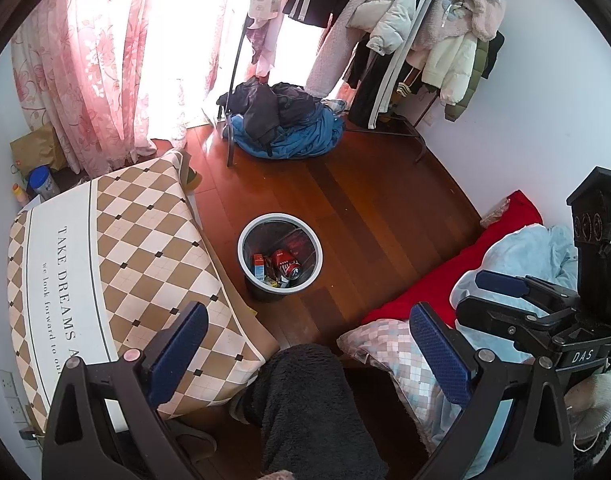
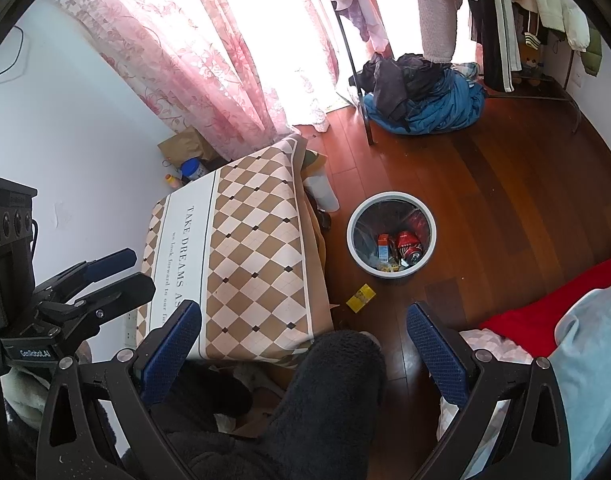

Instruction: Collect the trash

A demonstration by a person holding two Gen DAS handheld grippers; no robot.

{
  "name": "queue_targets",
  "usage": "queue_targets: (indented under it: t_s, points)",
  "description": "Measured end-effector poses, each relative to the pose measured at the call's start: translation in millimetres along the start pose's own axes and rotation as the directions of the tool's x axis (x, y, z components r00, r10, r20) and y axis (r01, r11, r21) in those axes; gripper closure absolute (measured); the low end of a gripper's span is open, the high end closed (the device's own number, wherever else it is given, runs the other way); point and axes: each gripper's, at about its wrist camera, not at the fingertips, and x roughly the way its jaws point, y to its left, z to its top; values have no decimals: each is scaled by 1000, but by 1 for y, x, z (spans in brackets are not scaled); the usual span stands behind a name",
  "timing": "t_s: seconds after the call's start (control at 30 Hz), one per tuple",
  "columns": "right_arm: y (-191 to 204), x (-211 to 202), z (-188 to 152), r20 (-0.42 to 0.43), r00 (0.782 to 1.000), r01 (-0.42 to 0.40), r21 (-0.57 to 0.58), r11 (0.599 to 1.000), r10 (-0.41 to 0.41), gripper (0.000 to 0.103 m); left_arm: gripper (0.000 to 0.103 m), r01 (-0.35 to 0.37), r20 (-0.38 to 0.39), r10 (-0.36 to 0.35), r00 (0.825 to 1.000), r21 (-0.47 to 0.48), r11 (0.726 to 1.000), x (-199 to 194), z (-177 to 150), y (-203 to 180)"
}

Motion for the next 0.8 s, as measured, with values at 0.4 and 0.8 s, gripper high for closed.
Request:
queue_targets:
  t_s: [0.4,0.8]
  points:
    - [3,-4,-3,-1,1000,0,-12,1000,0,0,0,1,0,-1,1000,0,1000,-1,0,0]
    - [5,-6,-3,-2,1000,-5,-16,1000,5,0,0,6,6,-6,1000,1,1000,-5,0,-4]
